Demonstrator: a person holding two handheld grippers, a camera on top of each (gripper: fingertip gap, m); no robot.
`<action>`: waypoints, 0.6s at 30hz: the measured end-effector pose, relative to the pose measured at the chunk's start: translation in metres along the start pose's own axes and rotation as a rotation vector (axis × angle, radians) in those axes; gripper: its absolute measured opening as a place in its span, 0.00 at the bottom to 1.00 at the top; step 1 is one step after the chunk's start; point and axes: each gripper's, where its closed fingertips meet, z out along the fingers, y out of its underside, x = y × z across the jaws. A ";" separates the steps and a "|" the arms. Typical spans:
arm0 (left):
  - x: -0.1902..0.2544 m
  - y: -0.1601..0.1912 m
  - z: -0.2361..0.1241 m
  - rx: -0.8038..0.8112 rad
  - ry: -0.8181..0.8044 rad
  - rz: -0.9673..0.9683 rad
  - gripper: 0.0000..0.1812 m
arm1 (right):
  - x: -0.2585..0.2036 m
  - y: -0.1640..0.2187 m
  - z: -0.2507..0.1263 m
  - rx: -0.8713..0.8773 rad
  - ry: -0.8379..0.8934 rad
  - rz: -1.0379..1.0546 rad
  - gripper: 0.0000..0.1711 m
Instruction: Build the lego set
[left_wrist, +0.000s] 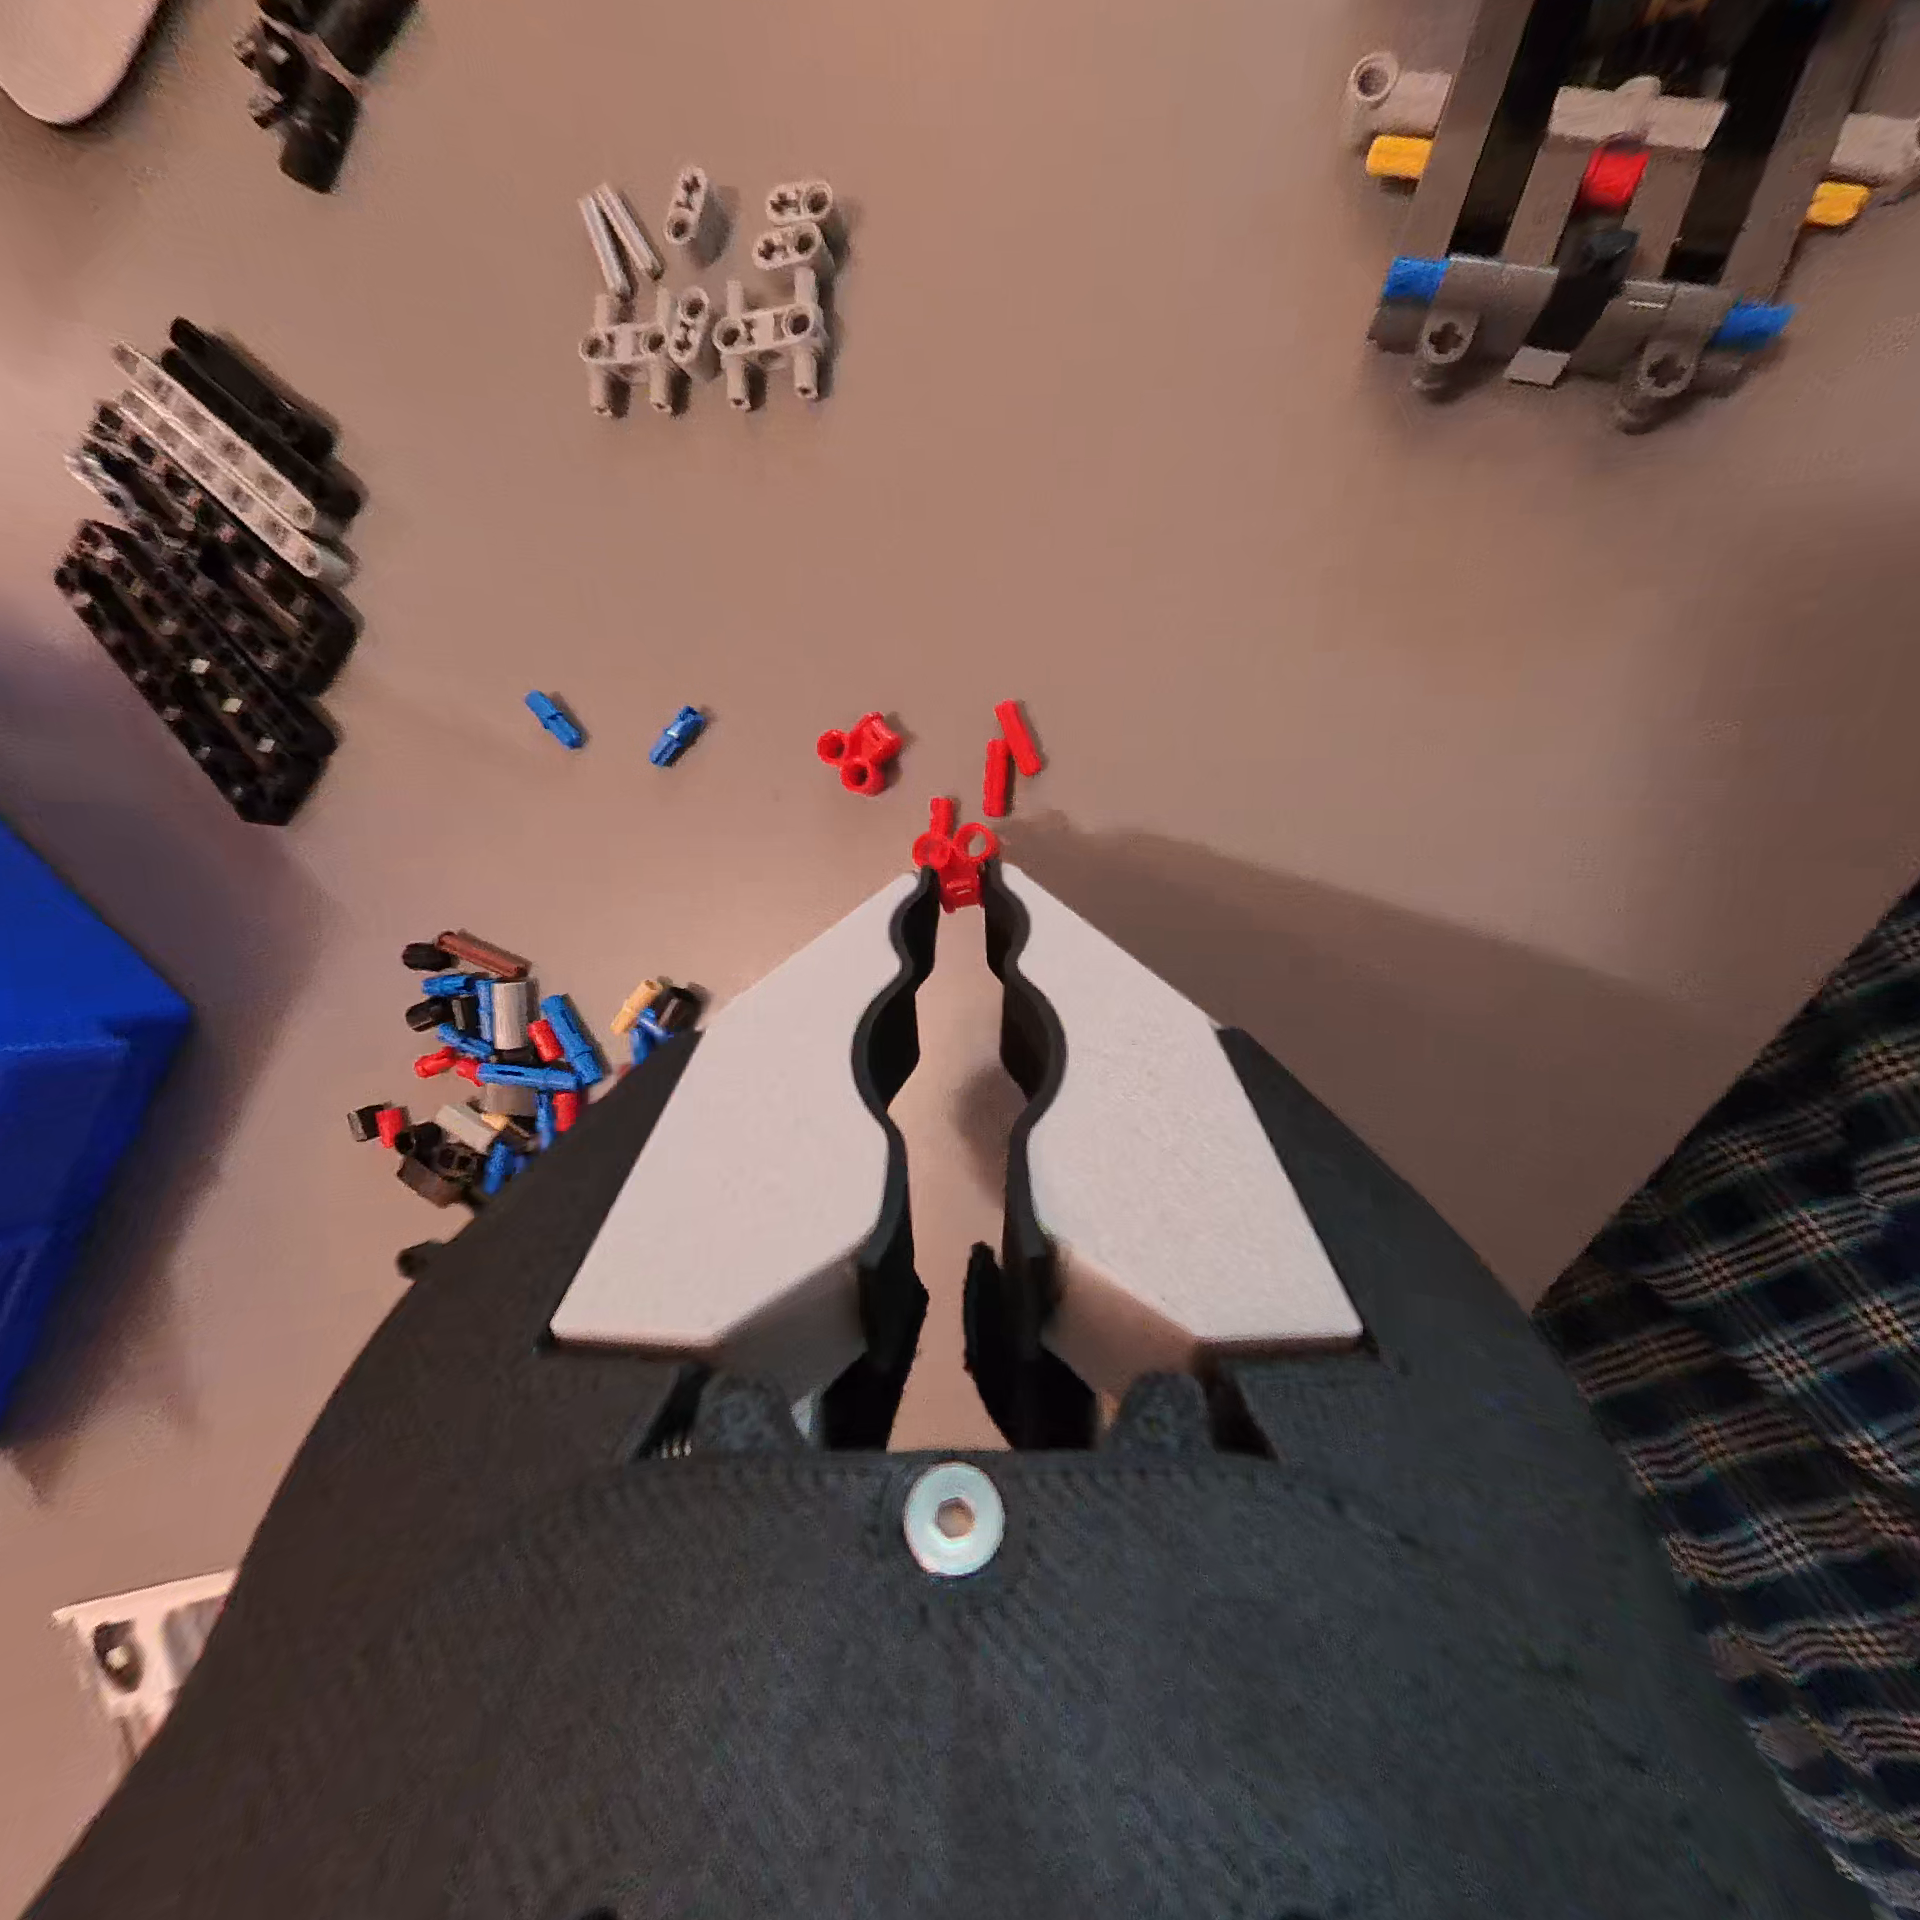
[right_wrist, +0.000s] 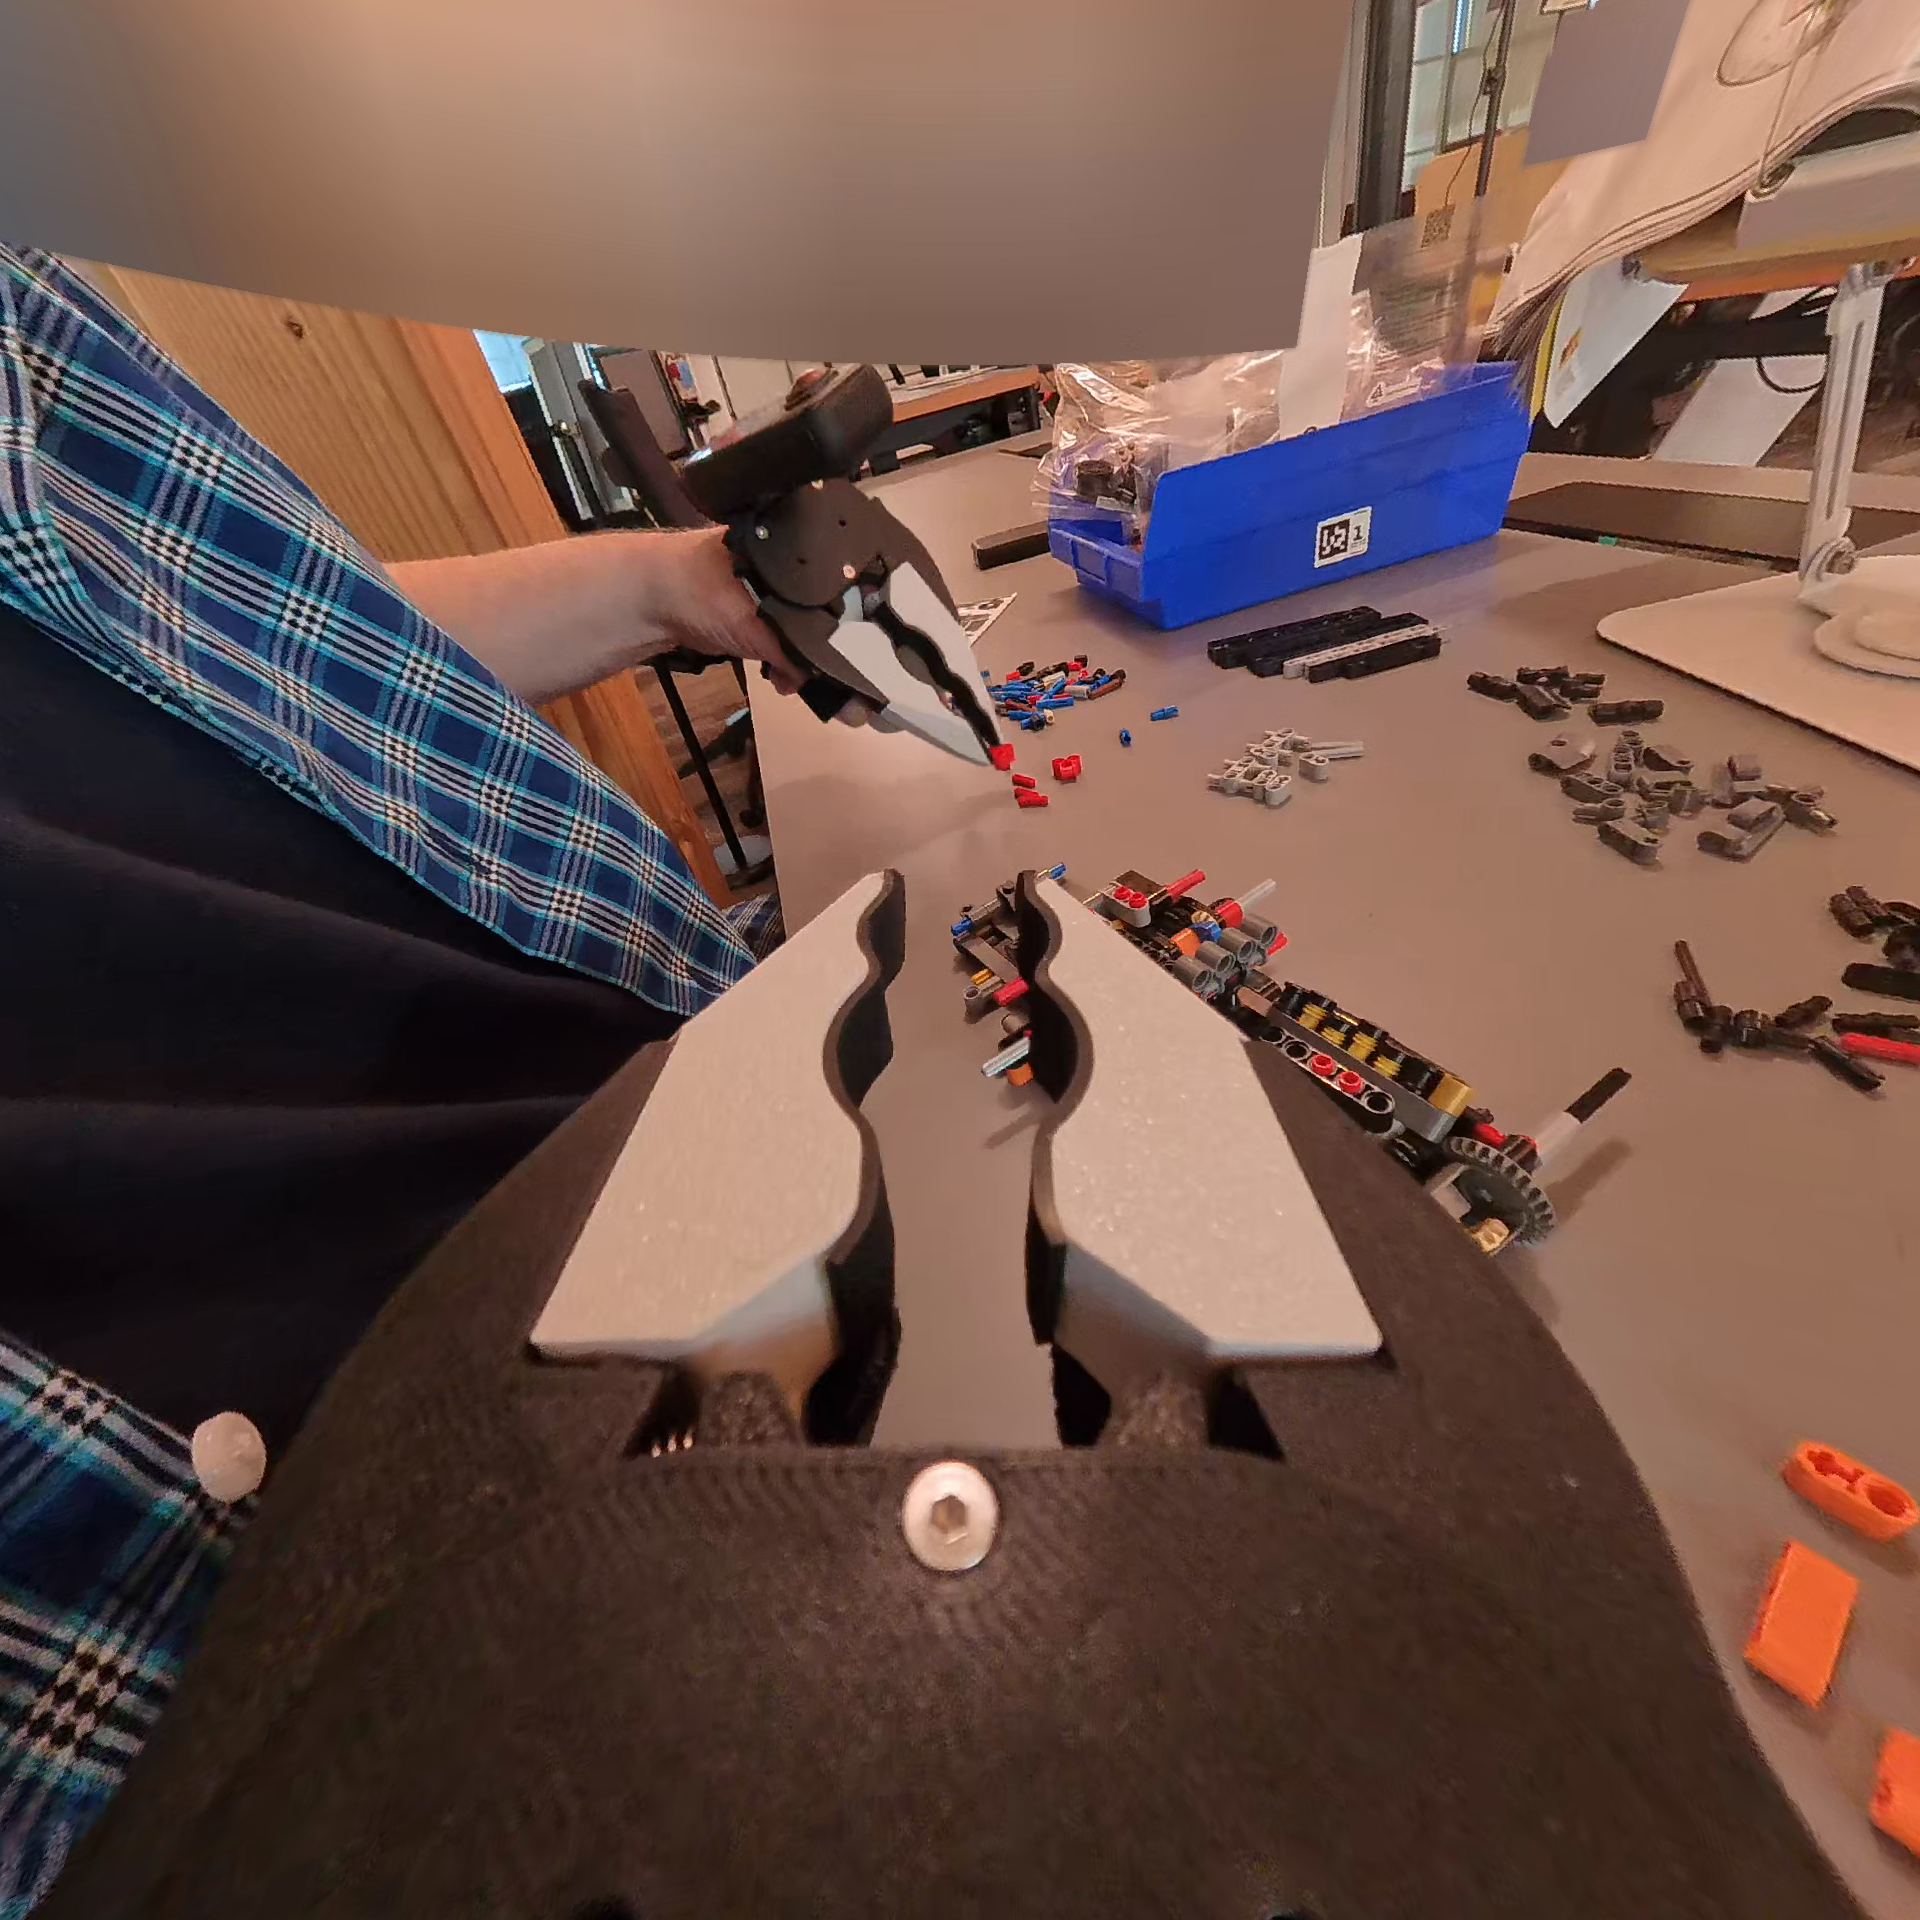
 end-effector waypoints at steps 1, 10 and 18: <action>0.001 0.003 0.001 -0.012 0.010 -0.010 0.04 | 0.000 -0.001 -0.001 0.003 0.001 0.000 0.11; -0.001 0.008 0.002 -0.011 -0.001 -0.042 0.13 | 0.001 -0.003 -0.002 0.016 -0.004 0.008 0.11; -0.011 -0.126 0.003 0.206 0.051 0.160 0.09 | -0.003 -0.003 0.002 0.007 -0.012 0.000 0.11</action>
